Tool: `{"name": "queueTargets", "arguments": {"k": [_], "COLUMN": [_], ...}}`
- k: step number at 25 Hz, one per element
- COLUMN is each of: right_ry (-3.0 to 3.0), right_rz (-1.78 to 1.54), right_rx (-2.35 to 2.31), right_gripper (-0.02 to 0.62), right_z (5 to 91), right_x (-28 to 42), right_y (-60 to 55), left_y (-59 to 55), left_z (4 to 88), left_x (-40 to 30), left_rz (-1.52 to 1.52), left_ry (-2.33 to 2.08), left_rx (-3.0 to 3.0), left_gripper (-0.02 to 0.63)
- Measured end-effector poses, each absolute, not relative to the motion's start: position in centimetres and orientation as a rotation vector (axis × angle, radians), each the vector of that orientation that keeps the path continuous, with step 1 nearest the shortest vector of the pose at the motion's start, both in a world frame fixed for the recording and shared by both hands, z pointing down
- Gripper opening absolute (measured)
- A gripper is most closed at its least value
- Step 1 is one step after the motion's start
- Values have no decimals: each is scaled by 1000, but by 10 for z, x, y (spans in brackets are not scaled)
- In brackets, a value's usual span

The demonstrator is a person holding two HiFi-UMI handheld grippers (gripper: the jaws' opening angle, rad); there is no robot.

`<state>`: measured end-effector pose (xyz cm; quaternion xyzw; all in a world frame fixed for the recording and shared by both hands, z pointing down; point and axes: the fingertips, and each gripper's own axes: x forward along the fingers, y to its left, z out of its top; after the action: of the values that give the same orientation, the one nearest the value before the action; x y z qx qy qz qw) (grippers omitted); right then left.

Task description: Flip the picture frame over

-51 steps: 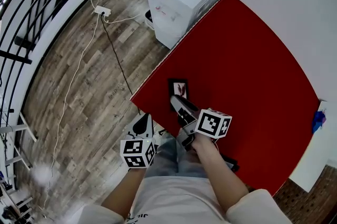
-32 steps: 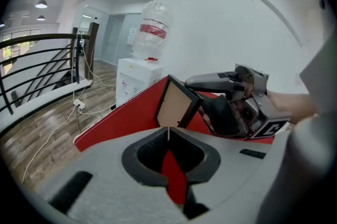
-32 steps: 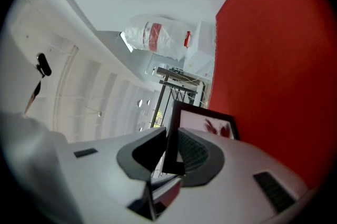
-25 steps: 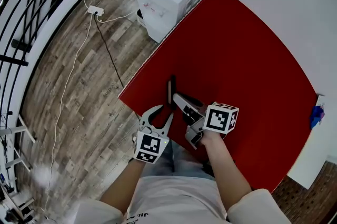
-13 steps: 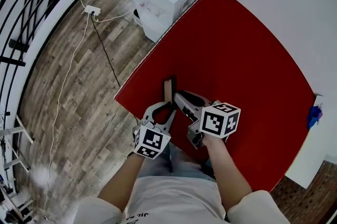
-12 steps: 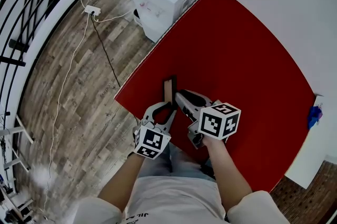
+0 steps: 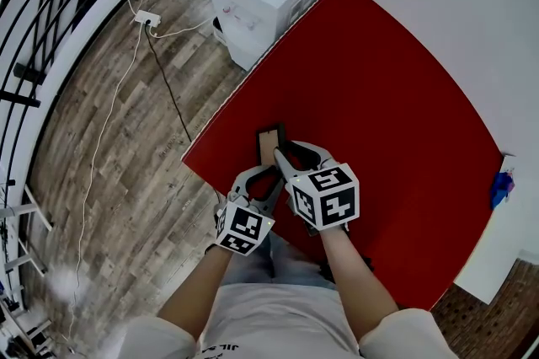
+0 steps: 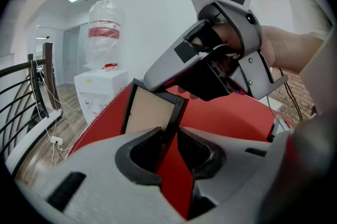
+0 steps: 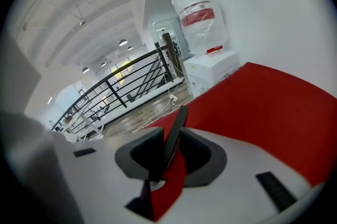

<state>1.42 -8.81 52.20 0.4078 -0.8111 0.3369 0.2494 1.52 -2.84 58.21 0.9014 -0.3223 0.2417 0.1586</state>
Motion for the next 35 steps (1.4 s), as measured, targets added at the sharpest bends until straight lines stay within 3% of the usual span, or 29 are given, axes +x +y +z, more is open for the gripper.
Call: {"name": "queueTargets", "arguments": {"k": [9, 17, 35], "right_ry": [-2140, -2084, -1945], "right_rz": [1070, 1030, 964], "right_rx": [1243, 1299, 1283], "right_gripper": [69, 69, 41], "right_z": [546, 575, 643], "right_x": [56, 80, 100], "right_y": [-95, -101, -96], "left_y": [-40, -61, -68], "left_z": [590, 637, 650], "left_x": [-12, -32, -29], "left_rz": [632, 775, 821], "left_ry": [-1016, -1134, -1119], "left_rx": [2422, 2223, 2189], "left_gripper": [98, 9, 7]}}
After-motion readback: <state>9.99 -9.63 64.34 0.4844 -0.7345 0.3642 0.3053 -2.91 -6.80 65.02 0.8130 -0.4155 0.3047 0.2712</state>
